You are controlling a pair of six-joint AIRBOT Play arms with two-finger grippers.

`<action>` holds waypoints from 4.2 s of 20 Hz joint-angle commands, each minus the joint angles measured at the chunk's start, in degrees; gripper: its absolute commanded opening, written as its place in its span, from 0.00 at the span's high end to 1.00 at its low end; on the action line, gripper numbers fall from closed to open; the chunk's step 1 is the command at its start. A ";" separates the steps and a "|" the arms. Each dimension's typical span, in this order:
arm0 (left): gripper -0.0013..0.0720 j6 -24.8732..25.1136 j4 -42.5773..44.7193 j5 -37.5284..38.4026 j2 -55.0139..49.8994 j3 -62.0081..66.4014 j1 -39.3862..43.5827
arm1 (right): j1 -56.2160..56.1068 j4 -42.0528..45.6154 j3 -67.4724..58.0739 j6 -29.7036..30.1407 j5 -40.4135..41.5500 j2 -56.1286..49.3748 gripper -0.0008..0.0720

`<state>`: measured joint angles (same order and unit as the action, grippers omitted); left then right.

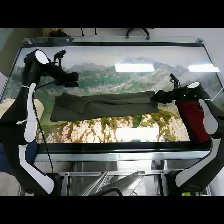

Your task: Fold the shirts.

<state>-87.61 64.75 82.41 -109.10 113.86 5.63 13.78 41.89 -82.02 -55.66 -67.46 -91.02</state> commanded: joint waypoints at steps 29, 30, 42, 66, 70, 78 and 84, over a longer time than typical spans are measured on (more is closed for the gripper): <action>0.96 17.77 -52.72 -7.89 17.84 -1.64 5.18 | -18.16 -12.83 -25.22 -4.22 -18.75 13.79 0.95; 0.96 17.79 -52.68 -7.65 22.93 -1.64 1.88 | -21.44 -12.85 -25.22 -4.20 -15.21 12.70 0.95; 0.96 18.23 -46.27 0.83 58.25 -14.93 -22.45 | -48.83 -14.69 -25.24 -2.67 15.08 -6.36 0.26; 0.96 21.16 -46.31 1.44 64.78 -38.60 -26.86 | -19.06 0.24 -23.56 -13.07 -9.94 -13.27 0.03; 0.96 21.16 -46.31 1.38 64.76 -38.60 -26.86 | -19.96 -2.49 -23.58 -11.52 -10.25 -13.25 0.05; 0.96 21.14 -46.29 1.40 64.74 -38.60 -26.86 | -17.05 -19.17 -25.40 -4.09 -14.36 -4.61 0.95; 0.96 21.14 -46.29 1.57 64.74 -38.60 -26.86 | -2.14 -21.11 -28.92 -10.84 -7.80 8.94 0.95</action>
<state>-66.48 18.44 83.88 -44.34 75.26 -21.26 4.84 22.20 -109.82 -62.39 -78.94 -87.88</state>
